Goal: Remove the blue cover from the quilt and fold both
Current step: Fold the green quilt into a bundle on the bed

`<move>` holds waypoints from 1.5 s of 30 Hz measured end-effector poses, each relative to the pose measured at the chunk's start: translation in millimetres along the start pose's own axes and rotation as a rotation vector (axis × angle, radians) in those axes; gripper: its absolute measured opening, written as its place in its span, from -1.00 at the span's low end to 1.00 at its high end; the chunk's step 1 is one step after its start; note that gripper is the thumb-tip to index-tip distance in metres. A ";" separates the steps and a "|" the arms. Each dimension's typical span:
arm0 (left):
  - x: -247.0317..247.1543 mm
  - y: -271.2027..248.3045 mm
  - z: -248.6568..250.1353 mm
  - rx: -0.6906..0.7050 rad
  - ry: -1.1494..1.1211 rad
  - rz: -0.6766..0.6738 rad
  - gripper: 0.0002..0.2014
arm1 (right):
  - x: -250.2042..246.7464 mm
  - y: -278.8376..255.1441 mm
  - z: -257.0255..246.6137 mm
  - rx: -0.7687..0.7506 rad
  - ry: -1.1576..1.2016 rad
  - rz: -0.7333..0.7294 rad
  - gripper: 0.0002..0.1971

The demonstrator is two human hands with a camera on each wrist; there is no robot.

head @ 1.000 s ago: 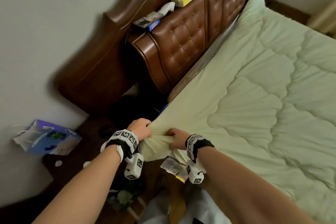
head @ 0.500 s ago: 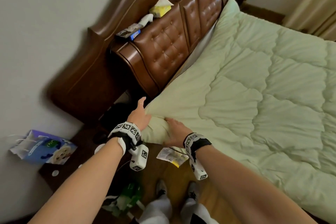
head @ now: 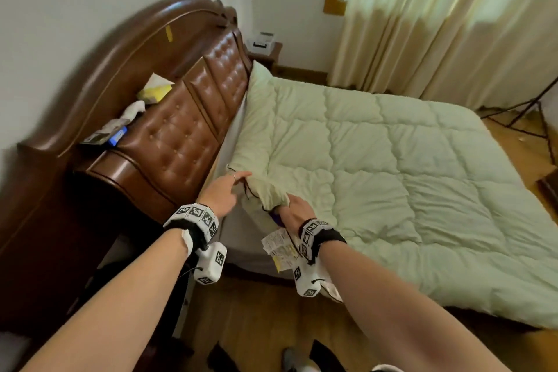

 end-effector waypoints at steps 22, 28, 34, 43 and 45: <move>241.3 29.5 323.7 0.767 0.599 -0.103 -0.73 | -208.3 -188.0 201.4 0.397 0.304 0.706 -0.70; 306.8 63.0 349.9 0.676 0.889 -0.154 -0.43 | -251.2 -218.0 266.3 0.486 0.316 0.720 -0.86; 370.9 98.9 406.3 0.628 0.776 -0.273 -0.72 | -289.7 -224.7 337.2 0.589 0.383 0.690 -0.81; 431.0 169.2 459.0 0.672 0.732 -0.327 -0.67 | -361.0 -183.4 408.6 0.733 0.320 0.578 -0.79; 429.4 191.8 454.6 0.663 0.702 -0.326 -0.69 | -371.5 -159.2 417.7 0.706 0.226 0.517 -0.83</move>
Point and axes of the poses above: each hand's wrist, its own y-axis towards the middle knuckle, its own x-axis out of the palm, z = x × y, the point moved 1 cm from there along y, towards the middle knuckle, and after that the axes turned 7 degrees about -x, right-handed, at the moved point
